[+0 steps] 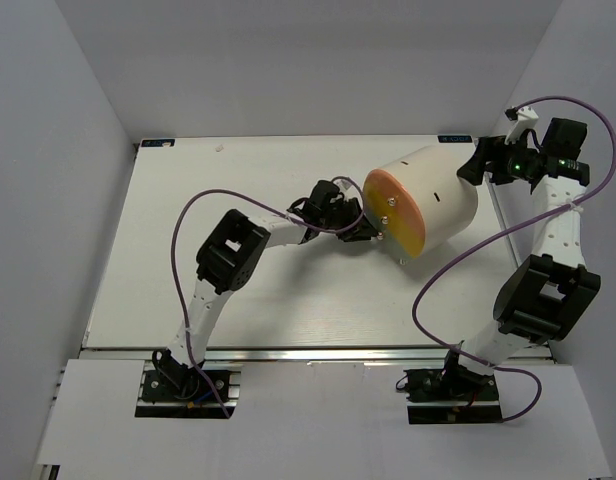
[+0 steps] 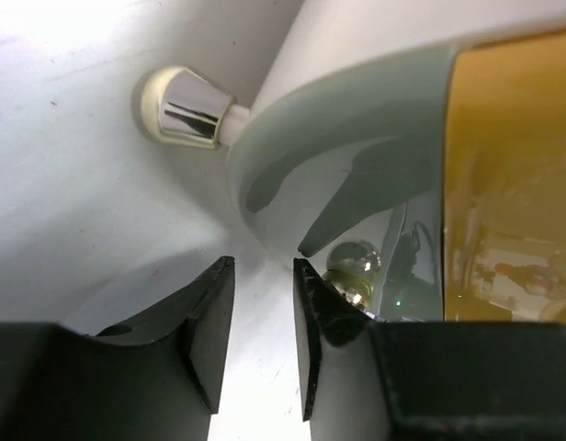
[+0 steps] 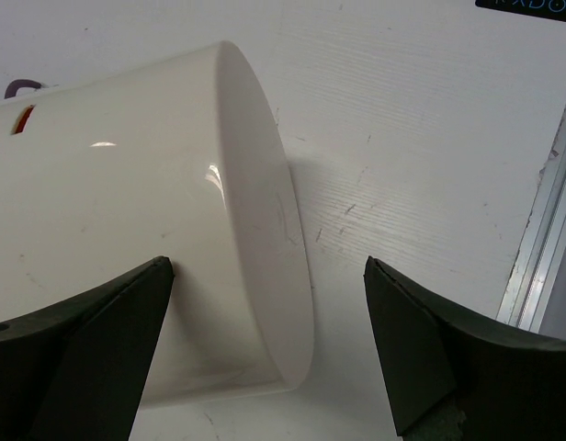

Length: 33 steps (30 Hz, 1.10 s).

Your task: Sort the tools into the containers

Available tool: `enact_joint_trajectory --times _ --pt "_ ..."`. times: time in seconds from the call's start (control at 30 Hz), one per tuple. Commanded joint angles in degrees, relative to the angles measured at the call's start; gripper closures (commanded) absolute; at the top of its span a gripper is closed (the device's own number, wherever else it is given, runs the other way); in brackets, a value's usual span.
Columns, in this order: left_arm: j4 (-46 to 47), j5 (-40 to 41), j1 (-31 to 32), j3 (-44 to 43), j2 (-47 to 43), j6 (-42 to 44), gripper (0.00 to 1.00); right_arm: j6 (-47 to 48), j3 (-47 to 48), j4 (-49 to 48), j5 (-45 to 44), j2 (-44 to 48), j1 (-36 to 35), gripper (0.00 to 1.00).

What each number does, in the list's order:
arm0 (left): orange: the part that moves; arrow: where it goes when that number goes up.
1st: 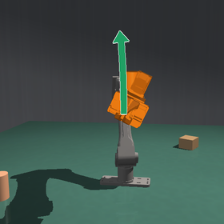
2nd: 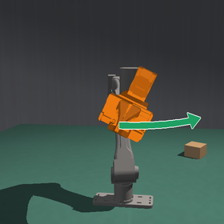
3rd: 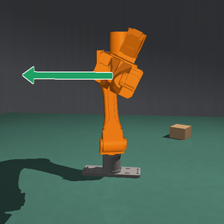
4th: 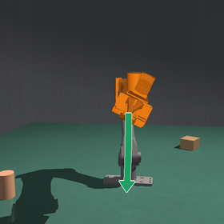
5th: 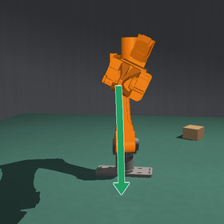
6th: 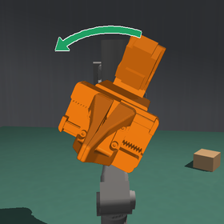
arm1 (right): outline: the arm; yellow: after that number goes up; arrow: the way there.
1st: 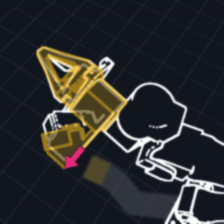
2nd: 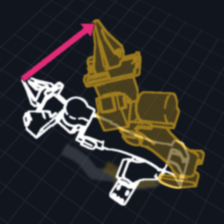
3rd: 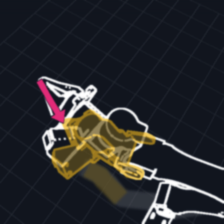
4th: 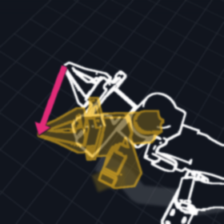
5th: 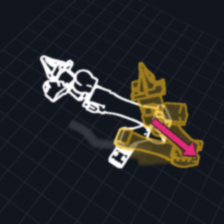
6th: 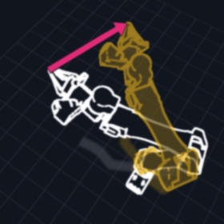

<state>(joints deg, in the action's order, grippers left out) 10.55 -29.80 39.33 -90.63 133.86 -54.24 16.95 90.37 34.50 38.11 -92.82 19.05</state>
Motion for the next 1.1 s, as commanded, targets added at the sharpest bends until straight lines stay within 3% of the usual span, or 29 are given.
enact_joint_trajectory --times 0.0,0.17,0.23,0.3,0.37,0.6,0.73,0.8,0.93,1.07 --pt "0.4 0.2 0.9 -1.9 -1.2 -0.7 0.59 1.4 -1.2 -0.4 -0.6 1.5 -0.3 0.11" --pt "-1.6 4.7 0.7 4.0 -6.8 0.1 0.65 1.7 -2.5 -0.9 -1.2 2.3 -0.3 0.11" --pt "-2.5 8.3 0.5 7.3 -9.0 0.1 0.59 1.8 -2.7 -1.2 -1.8 2.6 -0.3 0.11" --pt "-3.9 12.7 0.2 9.2 -12.4 0.2 0.41 1.7 -3.0 -2.0 -2.9 3.2 -0.3 0.11" --pt "-4.0 14.6 0.0 11.5 -14.3 0.4 0.33 1.6 -3.1 -2.8 -3.5 3.5 -0.3 0.11" --pt "-5.7 18.4 -1.0 17.5 -23.2 3.5 0.29 2.0 -1.5 -4.2 -7.1 5.2 -0.2 0.11" --pt "-6.5 20.0 -1.2 24.5 -35.0 8.8 0.19 4.2 0.2 -6.4 -10.1 7.2 -0.2 0.11" --pt "-6.6 20.5 -1.2 29.1 -40.2 12.5 0.04 5.5 1.8 -6.1 -11.7 8.2 -0.2 0.11" --pt "-7.4 21.4 -1.2 35.3 -54.3 17.7 0.02 10.8 2.9 -4.2 -10.0 12.1 -0.2 0.11" --pt "-9.8 22.9 -1.2 39.7 -69.4 20.7 0.02 8.0 -4.2 -7.1 -8.9 22.4 -0.2 0.11"
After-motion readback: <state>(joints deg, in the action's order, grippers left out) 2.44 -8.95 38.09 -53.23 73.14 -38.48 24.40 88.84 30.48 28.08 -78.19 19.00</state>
